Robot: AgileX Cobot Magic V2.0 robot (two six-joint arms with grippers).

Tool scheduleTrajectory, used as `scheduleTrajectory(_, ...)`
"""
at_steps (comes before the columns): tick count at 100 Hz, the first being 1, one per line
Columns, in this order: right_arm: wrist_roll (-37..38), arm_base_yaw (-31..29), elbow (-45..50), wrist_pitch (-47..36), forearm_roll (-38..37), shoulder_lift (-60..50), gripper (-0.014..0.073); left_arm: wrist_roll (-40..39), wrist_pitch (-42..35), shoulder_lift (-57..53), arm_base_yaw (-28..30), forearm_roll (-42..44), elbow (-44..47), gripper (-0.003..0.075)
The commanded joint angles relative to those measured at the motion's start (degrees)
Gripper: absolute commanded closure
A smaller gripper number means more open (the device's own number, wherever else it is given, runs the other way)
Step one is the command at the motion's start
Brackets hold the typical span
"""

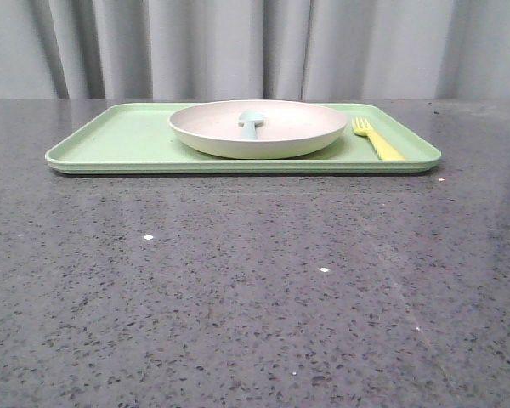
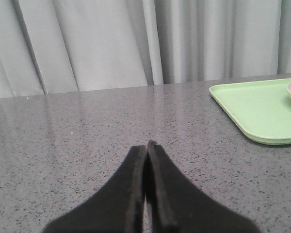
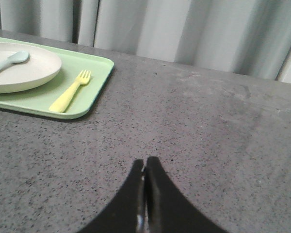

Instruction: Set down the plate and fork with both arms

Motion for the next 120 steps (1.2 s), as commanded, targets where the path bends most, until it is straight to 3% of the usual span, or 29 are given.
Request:
scheduleTrajectory(1,-1.1,-1.5,1.4,-11.5,0.5,-1.1,0.0713,-0.5,-4.8,-1.9,-0.4,-0.4,0.8,0.0741)
scheduleTrajectory(22,-1.1,-2.4,6.9,-21.3,0.5,-1.1,0.0713,-0.5,-4.8,-1.9,-0.4,-0.4,0.8,0.0741)
scheduleTrajectory(55,-1.1,-2.4,11.6,-22.7,0.5,-1.1,0.0713,-0.5,-4.8,-1.9,-0.4,-0.4,0.8,0.0741)
scheduleTrajectory(120,-1.1,-2.4,11.6,-22.0,0.5,-1.1,0.0713,-0.5,-4.8,-1.9,-0.4,-0.4,0.8,0.0741)
